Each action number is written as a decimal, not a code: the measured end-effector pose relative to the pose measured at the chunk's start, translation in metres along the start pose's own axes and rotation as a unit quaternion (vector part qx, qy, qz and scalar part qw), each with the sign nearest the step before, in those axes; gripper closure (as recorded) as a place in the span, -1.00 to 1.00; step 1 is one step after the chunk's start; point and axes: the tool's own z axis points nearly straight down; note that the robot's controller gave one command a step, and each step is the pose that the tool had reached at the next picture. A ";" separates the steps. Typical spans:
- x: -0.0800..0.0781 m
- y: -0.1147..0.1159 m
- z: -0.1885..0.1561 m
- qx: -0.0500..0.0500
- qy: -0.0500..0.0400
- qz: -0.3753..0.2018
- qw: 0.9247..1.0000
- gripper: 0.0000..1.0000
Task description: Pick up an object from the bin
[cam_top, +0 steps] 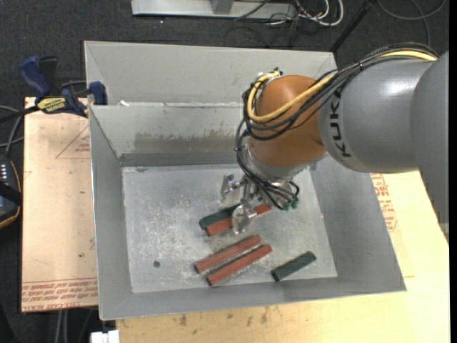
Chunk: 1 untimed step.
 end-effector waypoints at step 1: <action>0.000 0.012 -0.117 0.001 -0.004 -0.018 1.000 1.00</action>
Offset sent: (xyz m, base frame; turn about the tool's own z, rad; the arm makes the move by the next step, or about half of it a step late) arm 0.0000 0.0000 0.0000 0.0000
